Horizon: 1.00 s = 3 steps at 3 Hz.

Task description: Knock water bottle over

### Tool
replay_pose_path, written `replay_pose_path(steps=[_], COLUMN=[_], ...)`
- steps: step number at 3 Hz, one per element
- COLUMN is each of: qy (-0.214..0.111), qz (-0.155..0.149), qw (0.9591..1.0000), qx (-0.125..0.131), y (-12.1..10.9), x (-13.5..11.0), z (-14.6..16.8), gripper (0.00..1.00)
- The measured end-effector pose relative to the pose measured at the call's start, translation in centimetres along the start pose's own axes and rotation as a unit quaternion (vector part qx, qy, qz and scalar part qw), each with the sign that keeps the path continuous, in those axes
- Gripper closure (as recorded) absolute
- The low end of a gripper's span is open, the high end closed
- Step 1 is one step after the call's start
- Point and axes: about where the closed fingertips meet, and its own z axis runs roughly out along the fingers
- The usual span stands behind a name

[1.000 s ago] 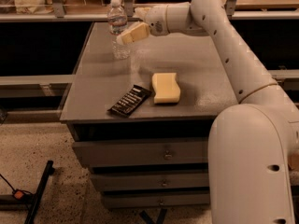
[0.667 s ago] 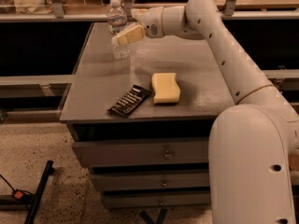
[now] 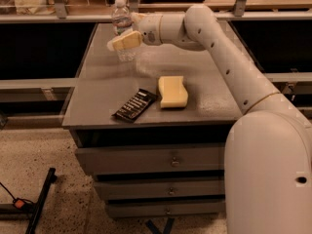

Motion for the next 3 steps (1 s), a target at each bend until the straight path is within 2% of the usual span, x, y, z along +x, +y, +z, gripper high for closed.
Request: replay_pose_path(steps=[1,3], qy=[-0.015,-0.033], qz=[0.006,0.028], qw=[0.9998,0.9981], qx=[0.014,0.044], y=[0.19,-0.70], x=[0.12,1.08], z=[0.61,0.52], gripper=[0.18,0.65])
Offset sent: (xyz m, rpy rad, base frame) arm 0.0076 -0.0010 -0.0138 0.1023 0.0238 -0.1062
